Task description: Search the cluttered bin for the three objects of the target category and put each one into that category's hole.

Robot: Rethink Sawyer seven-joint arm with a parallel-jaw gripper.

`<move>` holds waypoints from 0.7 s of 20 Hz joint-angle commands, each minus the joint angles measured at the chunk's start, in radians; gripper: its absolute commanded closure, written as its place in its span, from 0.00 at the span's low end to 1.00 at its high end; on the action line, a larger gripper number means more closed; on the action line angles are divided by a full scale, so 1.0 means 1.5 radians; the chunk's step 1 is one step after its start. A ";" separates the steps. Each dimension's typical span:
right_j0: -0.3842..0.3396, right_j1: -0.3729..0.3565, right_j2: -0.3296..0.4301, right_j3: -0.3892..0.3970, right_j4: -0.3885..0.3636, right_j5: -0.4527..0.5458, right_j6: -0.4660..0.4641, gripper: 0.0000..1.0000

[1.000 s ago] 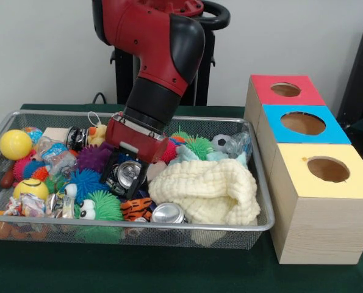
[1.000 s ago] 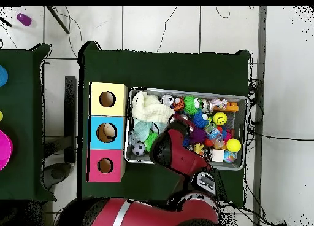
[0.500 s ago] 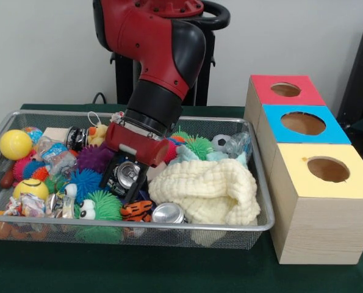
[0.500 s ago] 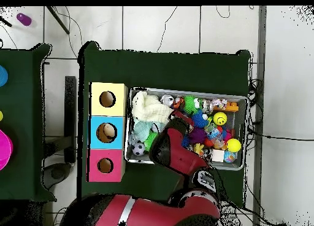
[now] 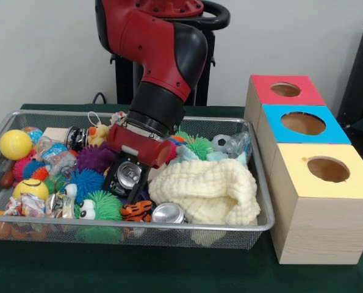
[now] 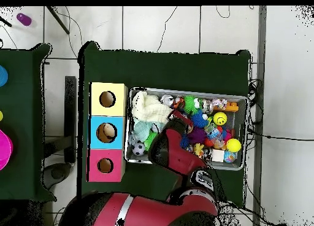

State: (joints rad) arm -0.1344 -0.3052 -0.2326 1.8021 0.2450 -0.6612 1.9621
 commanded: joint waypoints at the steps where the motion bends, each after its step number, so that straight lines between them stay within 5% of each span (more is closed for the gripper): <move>1: 0.007 0.014 0.062 0.017 0.022 -0.034 0.181 0.00; 14: -0.010 -0.011 0.089 0.056 0.040 -0.022 0.234 0.00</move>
State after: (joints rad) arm -0.1278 -0.3187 -0.2310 1.8419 0.2481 -0.6612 1.9621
